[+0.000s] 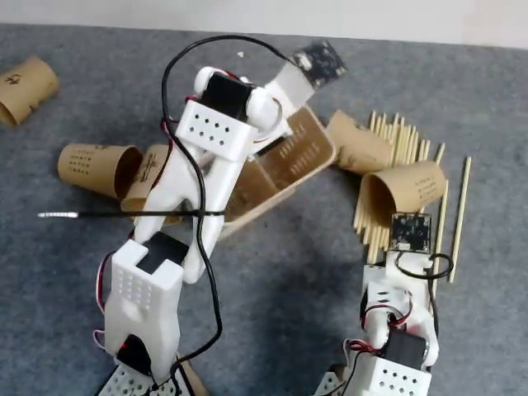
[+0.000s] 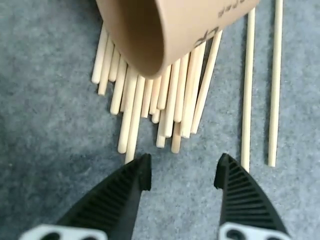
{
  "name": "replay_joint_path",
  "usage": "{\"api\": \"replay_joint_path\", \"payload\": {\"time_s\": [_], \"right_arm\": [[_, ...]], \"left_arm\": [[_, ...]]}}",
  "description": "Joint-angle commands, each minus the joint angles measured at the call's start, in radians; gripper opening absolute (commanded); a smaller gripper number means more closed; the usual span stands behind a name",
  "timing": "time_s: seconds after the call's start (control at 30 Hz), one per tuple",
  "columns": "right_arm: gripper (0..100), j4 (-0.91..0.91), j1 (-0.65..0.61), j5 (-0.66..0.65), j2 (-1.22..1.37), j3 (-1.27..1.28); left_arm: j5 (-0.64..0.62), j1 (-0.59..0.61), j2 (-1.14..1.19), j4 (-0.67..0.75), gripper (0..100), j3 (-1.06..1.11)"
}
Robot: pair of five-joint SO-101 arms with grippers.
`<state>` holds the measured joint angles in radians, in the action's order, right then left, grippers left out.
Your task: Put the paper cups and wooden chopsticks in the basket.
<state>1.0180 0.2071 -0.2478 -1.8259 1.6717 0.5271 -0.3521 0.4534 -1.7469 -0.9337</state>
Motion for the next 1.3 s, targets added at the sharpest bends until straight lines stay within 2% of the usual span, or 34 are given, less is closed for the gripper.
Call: {"api": "replay_joint_path", "payload": {"time_s": [0.0,0.2,0.27,0.33,0.4,0.6,0.8,0.97,1.1,1.27], "right_arm": [[22.0,-0.016,0.007,-0.014,-0.008,0.015],[22.0,-0.016,0.007,-0.014,-0.008,0.015],[22.0,-0.016,0.007,-0.014,-0.008,0.015],[22.0,-0.016,0.007,-0.014,-0.008,0.015],[22.0,-0.016,0.005,-0.014,-0.008,0.015],[22.0,-0.016,-0.031,-0.014,-0.008,0.015],[22.0,-0.016,-0.033,-0.015,-0.008,0.015],[22.0,-0.016,-0.036,-0.015,-0.008,0.015],[22.0,-0.016,-0.036,-0.015,-0.008,0.015],[22.0,-0.016,-0.036,-0.015,-0.008,0.015]], "left_arm": [[0.123,0.024,-0.013,-0.017,0,-0.054],[0.269,0.027,0.021,-0.012,1,-0.064],[0.261,0.035,0.036,0.015,9,-0.064],[0.209,0.064,0.044,0.066,20,-0.064],[0.16,0.087,0.045,0.126,26,-0.064],[0.055,0.125,0.038,0.198,25,-0.148],[-0.066,0.151,0.038,0.114,25,-0.398],[-0.295,0.226,0.038,-0.031,22,-0.585],[-0.45,0.367,0.007,-0.034,21,-0.568],[-0.548,0.467,-0.09,-0.034,21,-0.337]]}}
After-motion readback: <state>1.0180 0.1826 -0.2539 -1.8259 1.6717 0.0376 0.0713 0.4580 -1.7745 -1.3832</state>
